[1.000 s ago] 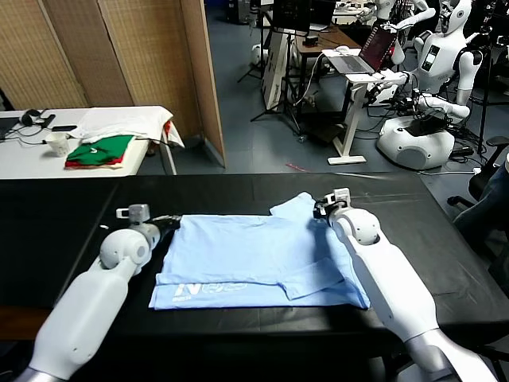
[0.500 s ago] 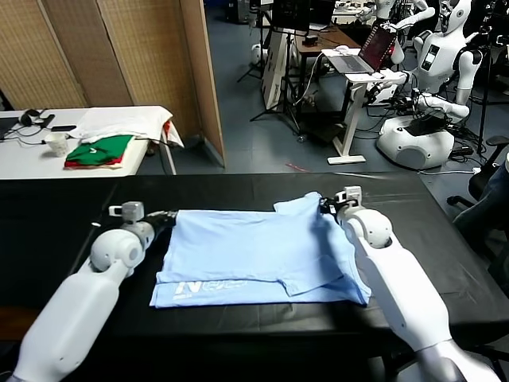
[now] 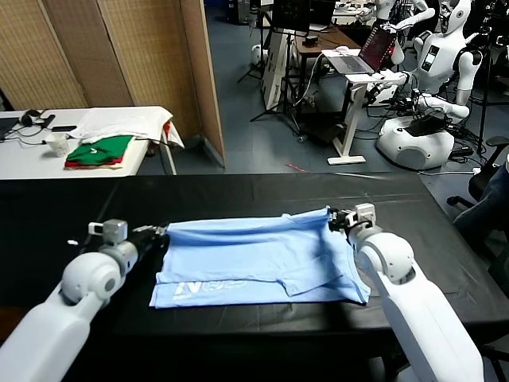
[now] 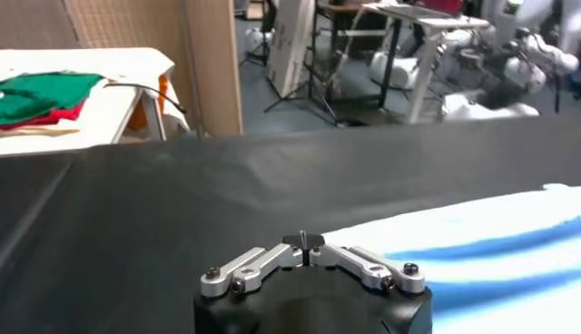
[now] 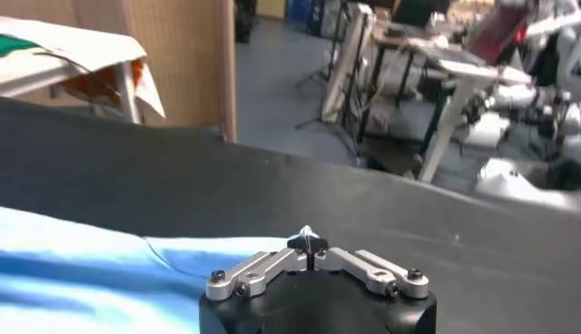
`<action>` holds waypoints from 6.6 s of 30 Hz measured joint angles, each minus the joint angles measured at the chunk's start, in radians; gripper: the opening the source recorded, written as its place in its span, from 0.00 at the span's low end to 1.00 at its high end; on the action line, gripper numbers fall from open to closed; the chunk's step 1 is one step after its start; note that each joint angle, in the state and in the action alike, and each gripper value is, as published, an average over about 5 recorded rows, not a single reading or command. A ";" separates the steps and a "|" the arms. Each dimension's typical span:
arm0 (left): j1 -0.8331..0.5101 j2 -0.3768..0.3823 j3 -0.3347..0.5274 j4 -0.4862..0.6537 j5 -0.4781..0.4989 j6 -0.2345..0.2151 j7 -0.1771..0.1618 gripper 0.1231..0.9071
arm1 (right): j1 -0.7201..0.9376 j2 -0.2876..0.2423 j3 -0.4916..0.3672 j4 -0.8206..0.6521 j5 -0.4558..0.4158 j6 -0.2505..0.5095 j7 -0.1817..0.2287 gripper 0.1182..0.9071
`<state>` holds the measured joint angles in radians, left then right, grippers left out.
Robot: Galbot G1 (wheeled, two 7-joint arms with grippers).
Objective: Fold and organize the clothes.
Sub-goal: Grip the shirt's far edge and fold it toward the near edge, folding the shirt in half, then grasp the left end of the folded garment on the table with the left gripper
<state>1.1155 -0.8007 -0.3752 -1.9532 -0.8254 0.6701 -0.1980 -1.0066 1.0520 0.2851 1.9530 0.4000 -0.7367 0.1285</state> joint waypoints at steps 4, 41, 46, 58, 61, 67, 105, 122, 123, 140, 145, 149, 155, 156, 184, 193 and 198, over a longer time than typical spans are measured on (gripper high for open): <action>0.052 0.001 -0.017 -0.040 0.033 0.009 -0.002 0.03 | -0.051 -0.007 0.008 0.016 -0.007 0.000 -0.004 0.03; 0.226 -0.036 -0.075 -0.103 0.151 -0.020 -0.016 0.03 | -0.242 -0.028 0.079 0.063 -0.007 0.000 0.003 0.03; 0.249 -0.051 -0.081 -0.109 0.169 -0.019 -0.014 0.03 | -0.257 -0.029 0.090 0.075 -0.005 0.000 -0.009 0.03; 0.261 -0.078 -0.109 -0.137 0.202 -0.001 -0.014 0.69 | -0.240 -0.014 0.147 0.124 0.078 0.000 0.010 0.76; 0.246 -0.086 -0.113 -0.124 0.194 -0.017 -0.014 0.89 | -0.199 0.004 0.137 0.093 0.079 0.000 0.032 0.94; 0.182 -0.114 -0.096 -0.068 0.104 -0.076 -0.016 1.00 | -0.085 0.045 0.104 -0.030 0.078 0.010 0.042 1.00; 0.049 -0.175 -0.039 0.118 0.066 -0.097 0.015 0.03 | 0.015 0.144 0.100 -0.246 0.088 0.097 0.079 0.03; 0.049 -0.187 -0.047 0.131 0.125 -0.119 0.019 0.03 | -0.023 0.180 0.112 -0.200 0.054 0.096 0.117 0.03; 0.051 -0.187 -0.048 0.130 0.125 -0.119 0.018 0.03 | -0.024 0.182 0.112 -0.200 0.051 0.096 0.117 0.03; 0.075 -0.178 -0.100 0.096 0.102 -0.118 0.025 0.59 | -0.107 0.119 0.177 -0.060 0.045 0.098 0.034 0.79; 0.112 -0.191 -0.142 0.064 0.066 -0.116 0.028 0.93 | -0.174 0.108 0.211 0.021 0.053 0.102 0.026 0.98; 0.162 -0.219 -0.178 0.018 0.037 -0.110 0.027 1.00 | -0.223 0.098 0.231 0.068 0.059 0.111 0.021 1.00; 0.244 -0.274 -0.209 -0.042 0.068 -0.123 0.046 1.00 | -0.261 0.089 0.237 0.103 0.064 0.115 0.020 1.00; 0.255 -0.282 -0.212 -0.047 0.073 -0.124 0.049 1.00 | -0.263 0.088 0.236 0.108 0.065 0.115 0.020 1.00; 0.305 -0.364 -0.194 -0.015 0.162 -0.166 0.083 0.42 | -0.264 0.085 0.216 0.121 0.060 0.111 0.015 1.00; 0.305 -0.366 -0.189 -0.014 0.198 -0.162 0.083 0.05 | -0.256 0.088 0.218 0.118 0.060 0.111 0.015 1.00; 0.307 -0.355 -0.194 -0.007 0.311 -0.175 0.102 0.05 | -0.260 0.096 0.225 0.116 0.060 0.115 0.020 1.00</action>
<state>1.4221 -1.1555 -0.5690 -1.9607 -0.5143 0.4947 -0.0964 -1.2662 1.1482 0.5101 2.0691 0.4598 -0.6220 0.1486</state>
